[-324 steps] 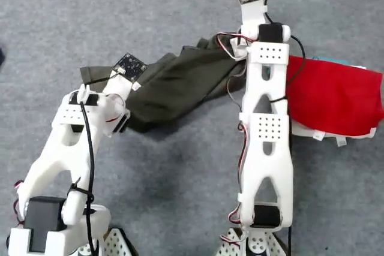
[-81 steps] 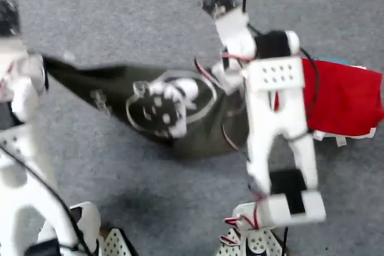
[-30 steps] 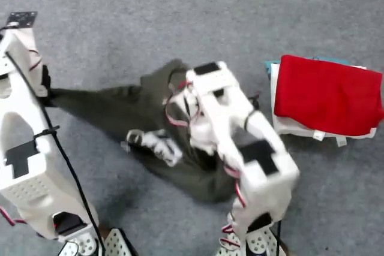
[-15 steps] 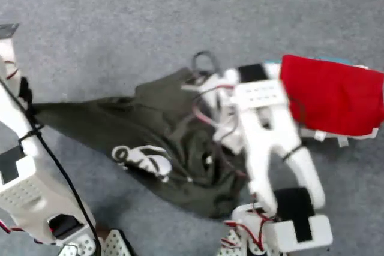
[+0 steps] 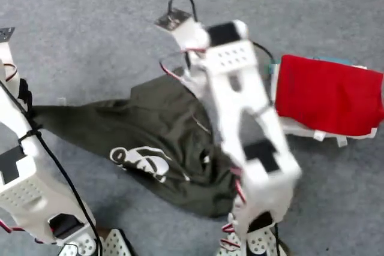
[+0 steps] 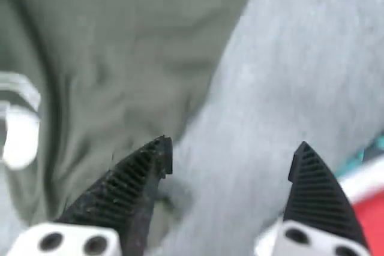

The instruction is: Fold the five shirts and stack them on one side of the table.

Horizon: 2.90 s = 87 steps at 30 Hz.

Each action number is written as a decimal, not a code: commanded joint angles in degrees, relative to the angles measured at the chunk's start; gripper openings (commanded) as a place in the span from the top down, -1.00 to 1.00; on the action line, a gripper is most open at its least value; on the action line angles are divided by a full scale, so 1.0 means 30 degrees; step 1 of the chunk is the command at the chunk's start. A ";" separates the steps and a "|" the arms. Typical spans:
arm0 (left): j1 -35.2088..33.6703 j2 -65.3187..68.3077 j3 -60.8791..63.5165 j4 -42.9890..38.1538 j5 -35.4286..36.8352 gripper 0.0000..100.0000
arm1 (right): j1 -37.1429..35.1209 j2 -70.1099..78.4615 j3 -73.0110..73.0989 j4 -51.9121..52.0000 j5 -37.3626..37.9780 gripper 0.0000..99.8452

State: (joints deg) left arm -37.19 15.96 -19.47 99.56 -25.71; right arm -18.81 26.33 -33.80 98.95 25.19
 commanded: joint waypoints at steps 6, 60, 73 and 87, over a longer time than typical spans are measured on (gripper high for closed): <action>0.0308 -0.0322 -0.0103 0.0117 0.0381 0.94 | -0.1084 1.1883 -1.7187 0.0703 -0.1260 0.36; 0.3531 -0.3546 -0.3385 0.0410 0.5187 0.94 | -0.0029 1.1473 -2.0879 -0.1993 -0.5773 0.98; 0.5084 -1.7026 -0.4703 0.0381 0.6828 0.94 | 0.0791 -0.3033 -2.0674 -0.3106 -0.5890 0.98; 0.5172 -2.4293 -0.5582 0.0381 0.7355 0.94 | 0.0791 -1.1326 -2.0293 -0.6652 -0.5802 0.98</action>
State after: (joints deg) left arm -21.89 -56.57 -34.86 100.70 -4.09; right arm -17.41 -5.05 -94.99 82.15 7.96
